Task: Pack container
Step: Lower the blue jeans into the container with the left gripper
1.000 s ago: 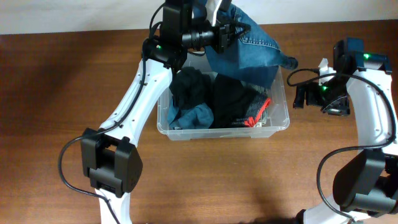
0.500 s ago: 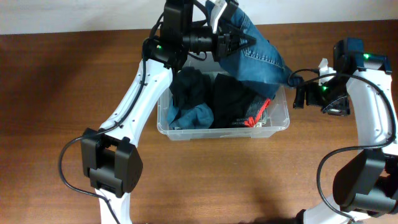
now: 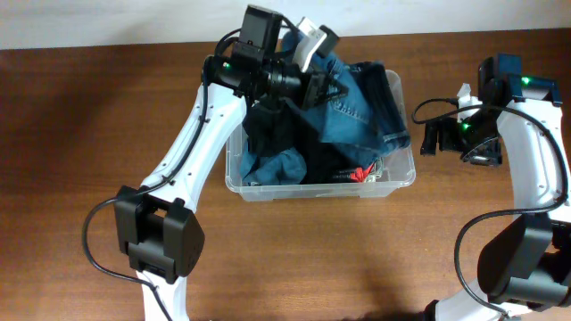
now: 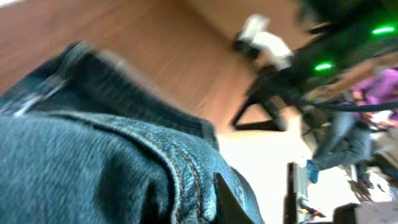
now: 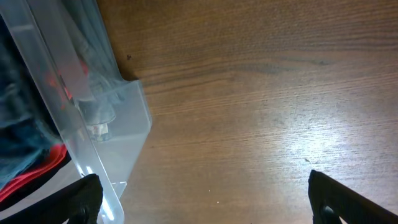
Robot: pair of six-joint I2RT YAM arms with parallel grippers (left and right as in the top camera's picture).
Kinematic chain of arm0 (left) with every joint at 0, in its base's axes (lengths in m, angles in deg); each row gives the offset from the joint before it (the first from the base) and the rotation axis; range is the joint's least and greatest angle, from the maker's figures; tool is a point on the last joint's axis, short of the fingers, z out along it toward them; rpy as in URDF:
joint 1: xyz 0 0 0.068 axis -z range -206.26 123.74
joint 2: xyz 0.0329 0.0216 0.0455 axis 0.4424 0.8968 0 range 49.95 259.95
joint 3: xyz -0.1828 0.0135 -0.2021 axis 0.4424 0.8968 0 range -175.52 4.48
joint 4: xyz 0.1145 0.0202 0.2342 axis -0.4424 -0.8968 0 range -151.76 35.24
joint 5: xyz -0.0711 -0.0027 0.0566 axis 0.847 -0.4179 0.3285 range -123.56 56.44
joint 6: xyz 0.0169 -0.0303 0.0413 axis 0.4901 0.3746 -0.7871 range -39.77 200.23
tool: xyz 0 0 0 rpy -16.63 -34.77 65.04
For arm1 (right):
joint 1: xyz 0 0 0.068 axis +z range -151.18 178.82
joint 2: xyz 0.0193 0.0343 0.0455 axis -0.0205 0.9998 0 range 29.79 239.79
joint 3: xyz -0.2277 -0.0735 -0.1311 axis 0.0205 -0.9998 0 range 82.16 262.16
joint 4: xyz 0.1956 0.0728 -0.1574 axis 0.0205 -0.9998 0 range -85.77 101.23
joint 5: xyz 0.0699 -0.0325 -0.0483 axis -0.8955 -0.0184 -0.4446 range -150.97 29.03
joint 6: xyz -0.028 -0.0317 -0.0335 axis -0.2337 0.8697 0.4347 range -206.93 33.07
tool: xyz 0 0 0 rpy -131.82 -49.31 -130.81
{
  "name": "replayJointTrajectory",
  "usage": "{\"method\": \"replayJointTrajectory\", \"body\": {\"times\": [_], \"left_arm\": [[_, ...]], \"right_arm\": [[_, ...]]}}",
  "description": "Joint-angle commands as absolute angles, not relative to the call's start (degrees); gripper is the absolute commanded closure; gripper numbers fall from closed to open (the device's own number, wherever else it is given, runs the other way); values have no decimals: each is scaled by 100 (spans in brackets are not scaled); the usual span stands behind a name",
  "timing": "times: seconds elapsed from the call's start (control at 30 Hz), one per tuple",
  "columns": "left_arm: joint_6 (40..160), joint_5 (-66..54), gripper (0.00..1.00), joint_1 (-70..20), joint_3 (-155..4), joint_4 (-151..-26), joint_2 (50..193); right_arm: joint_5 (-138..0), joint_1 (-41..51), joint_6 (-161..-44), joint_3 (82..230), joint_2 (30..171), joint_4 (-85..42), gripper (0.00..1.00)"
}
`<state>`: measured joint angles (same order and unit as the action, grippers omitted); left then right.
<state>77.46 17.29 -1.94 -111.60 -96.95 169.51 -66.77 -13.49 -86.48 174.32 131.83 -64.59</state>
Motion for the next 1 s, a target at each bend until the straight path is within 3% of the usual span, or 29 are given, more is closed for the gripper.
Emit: {"method": "replayJointTrajectory", "body": {"times": [0.0,0.4,0.5,0.7,0.77,0.97], "left_arm": [[7536,153,99,-186,-11310,-10274,16833],[7549,-1737,99,-190,-11313,-12784,16809],[8124,-2375,99,-192,-11313,-13389,16809],[8456,-2594,99,-201,-11313,-13907,16809],[8454,-2594,55,-203,-11313,-13977,16809],[9130,-3241,41,-231,-11997,-14285,16739]], "right_arm": [[-6629,-1319,-8655,17524,13075,-6454,2],[-6629,-1319,-8655,17524,13075,-6454,2],[-6629,-1319,-8655,17524,13075,-6454,2],[-6629,-1319,-8655,17524,13075,-6454,2],[-6629,-1319,-8655,17524,13075,-6454,2],[-6629,-1319,-8655,17524,13075,-6454,2]]}}
